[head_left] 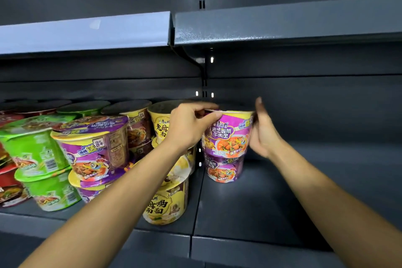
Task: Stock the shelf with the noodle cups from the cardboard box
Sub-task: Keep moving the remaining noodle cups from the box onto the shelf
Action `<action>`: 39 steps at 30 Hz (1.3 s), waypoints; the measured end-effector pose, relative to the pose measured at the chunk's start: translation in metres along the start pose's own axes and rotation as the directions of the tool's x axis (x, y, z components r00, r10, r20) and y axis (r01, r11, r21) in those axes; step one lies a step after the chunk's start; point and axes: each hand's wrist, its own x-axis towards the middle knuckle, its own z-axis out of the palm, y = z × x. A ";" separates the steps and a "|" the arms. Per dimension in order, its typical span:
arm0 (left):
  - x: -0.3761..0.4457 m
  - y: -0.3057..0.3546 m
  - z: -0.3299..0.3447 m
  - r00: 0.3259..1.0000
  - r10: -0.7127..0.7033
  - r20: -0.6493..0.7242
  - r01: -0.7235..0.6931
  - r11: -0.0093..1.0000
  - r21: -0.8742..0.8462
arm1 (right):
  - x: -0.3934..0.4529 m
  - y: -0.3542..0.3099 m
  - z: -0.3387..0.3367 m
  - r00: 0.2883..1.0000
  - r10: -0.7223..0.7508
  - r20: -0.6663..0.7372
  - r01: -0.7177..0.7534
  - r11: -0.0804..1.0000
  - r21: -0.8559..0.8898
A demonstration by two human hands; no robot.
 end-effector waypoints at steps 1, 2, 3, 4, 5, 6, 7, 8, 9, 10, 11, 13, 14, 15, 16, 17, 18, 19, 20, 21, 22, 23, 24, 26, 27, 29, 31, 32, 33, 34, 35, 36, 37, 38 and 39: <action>0.000 -0.004 0.002 1.000 0.003 0.003 -0.004 1.000 0.012 | 0.002 0.003 0.000 1.000 0.016 0.002 -0.016 1.000 -0.021; 0.001 -0.007 0.004 1.000 0.000 0.006 0.000 1.000 0.014 | 0.006 0.005 -0.002 1.000 0.022 0.001 -0.022 0.999 -0.024; 0.002 -0.010 0.006 1.000 -0.004 0.009 0.004 1.000 0.011 | 0.010 0.007 -0.003 1.000 0.025 -0.002 -0.025 1.000 -0.019; 0.004 -0.013 0.007 1.000 -0.014 0.014 0.014 1.000 0.010 | 0.014 0.008 -0.005 1.000 0.020 -0.017 -0.021 1.000 -0.011; 0.006 -0.015 0.008 1.000 -0.023 0.020 0.022 1.000 0.014 | 0.018 0.008 -0.006 0.999 0.014 -0.031 -0.014 1.000 -0.004; 0.008 -0.016 0.009 0.999 -0.027 0.023 0.027 0.999 0.026 | 0.023 0.010 -0.009 0.999 0.006 -0.041 -0.006 1.000 0.003; 0.010 -0.018 0.010 0.999 -0.025 0.028 0.024 0.999 0.038 | 0.027 0.011 -0.010 0.999 -0.002 -0.051 0.002 1.000 0.010; 0.011 -0.020 0.011 0.999 -0.023 0.033 0.022 0.999 0.047 | 0.032 0.011 -0.012 0.998 -0.016 -0.063 0.017 1.000 0.015; 0.013 -0.021 0.013 0.999 -0.024 0.037 0.022 0.998 0.054 | 0.035 0.011 -0.013 0.996 -0.030 -0.080 0.031 0.999 0.021; 0.014 -0.022 0.015 0.999 -0.029 0.038 0.027 0.998 0.061 | 0.040 0.011 -0.014 0.994 -0.045 -0.101 0.047 0.999 0.021; 0.016 -0.023 0.017 0.999 -0.035 0.036 0.033 0.997 0.070 | 0.043 0.010 -0.014 0.991 -0.054 -0.126 0.057 0.998 0.016; 0.019 -0.025 0.020 0.998 -0.048 0.028 0.045 0.994 0.098 | 0.048 0.010 -0.014 0.984 -0.056 -0.169 0.057 0.998 0.001; 0.020 -0.025 0.021 0.998 -0.048 0.028 0.044 0.991 0.127 | 0.051 0.010 -0.015 0.982 -0.054 -0.183 0.054 0.999 -0.007; 0.021 -0.025 0.021 0.999 -0.036 0.033 0.030 0.985 0.170 | 0.052 0.010 -0.014 0.979 -0.050 -0.195 0.049 0.999 -0.013; 0.021 -0.024 0.022 0.999 -0.014 0.039 0.005 0.976 0.217 | 0.053 0.010 -0.014 0.977 -0.048 -0.210 0.046 0.999 -0.016; 0.021 -0.024 0.022 0.999 0.012 0.045 -0.023 0.966 0.259 | 0.054 0.010 -0.014 0.974 -0.043 -0.223 0.040 0.999 -0.018; 0.021 -0.023 0.021 0.998 0.035 0.052 -0.049 0.956 0.288 | 0.055 0.009 -0.014 0.971 -0.041 -0.236 0.037 0.999 -0.023; 0.020 -0.022 0.020 0.997 0.052 0.060 -0.068 0.950 0.303 | 0.055 0.009 -0.014 0.968 -0.041 -0.246 0.035 0.999 -0.026; 0.019 -0.022 0.020 0.996 0.060 0.070 -0.079 0.949 0.306 | 0.056 0.008 -0.013 0.965 -0.043 -0.258 0.036 0.999 -0.030; 0.019 -0.022 0.019 0.995 0.065 0.078 -0.086 0.950 0.301 | 0.056 0.007 -0.013 0.964 -0.040 -0.264 0.034 0.999 -0.029; 0.019 -0.022 0.019 0.994 0.070 0.081 -0.091 0.953 0.290 | 0.057 0.007 -0.013 0.963 -0.034 -0.268 0.028 0.999 -0.028; 0.019 -0.021 0.019 0.994 0.076 0.082 -0.096 0.957 0.274 | 0.058 0.007 -0.012 0.962 -0.023 -0.271 0.018 1.000 -0.021; 0.018 -0.020 0.020 0.993 0.083 0.083 -0.102 0.961 0.257 | 0.058 0.007 -0.012 0.960 -0.011 -0.278 0.008 1.000 -0.012; 0.018 -0.019 0.021 0.992 0.091 0.083 -0.108 0.965 0.240 | 0.058 0.006 -0.010 0.958 0.004 -0.288 -0.007 1.000 -0.008; 0.018 -0.018 0.021 0.992 0.091 0.084 -0.109 0.966 0.234 | 0.057 0.006 -0.009 0.957 0.004 -0.290 -0.007 1.000 -0.010; 0.018 -0.018 0.021 0.993 0.082 0.086 -0.099 0.971 0.217 | 0.056 0.006 -0.009 0.954 -0.002 -0.299 -0.006 1.000 -0.025; 0.018 -0.017 0.021 0.994 0.067 0.088 -0.085 0.972 0.220 | 0.055 0.005 -0.009 0.949 0.004 -0.317 -0.019 0.999 -0.043; 0.018 -0.017 0.020 0.994 0.057 0.095 -0.077 0.972 0.223 | 0.054 0.005 -0.009 0.945 0.014 -0.328 -0.033 0.998 -0.053; 0.018 -0.017 0.020 0.994 0.048 0.102 -0.070 0.972 0.224 | 0.054 0.005 -0.010 0.939 0.027 -0.342 -0.050 0.997 -0.059; 0.018 -0.017 0.020 0.993 0.040 0.108 -0.064 0.971 0.229 | 0.052 0.005 -0.010 0.935 0.040 -0.354 -0.063 0.997 -0.054; 0.017 -0.016 0.019 0.993 0.034 0.114 -0.061 0.969 0.239 | 0.051 0.004 -0.010 0.931 0.047 -0.362 -0.068 0.997 -0.046; 0.017 -0.016 0.019 0.992 0.033 0.123 -0.064 0.964 0.257 | 0.049 0.003 -0.009 0.930 0.052 -0.365 -0.070 0.997 -0.037; 0.017 -0.015 0.019 0.991 0.035 0.131 -0.071 0.958 0.279 | 0.048 0.002 -0.009 0.925 0.052 -0.375 -0.072 0.997 -0.039; 0.017 -0.015 0.018 0.990 0.038 0.135 -0.077 0.952 0.295 | 0.046 0.001 -0.009 0.917 0.050 -0.396 -0.075 0.996 -0.047; 0.016 -0.014 0.018 0.990 0.039 0.132 -0.077 0.951 0.298 | 0.045 0.000 -0.009 0.902 0.046 -0.430 -0.083 0.994 -0.067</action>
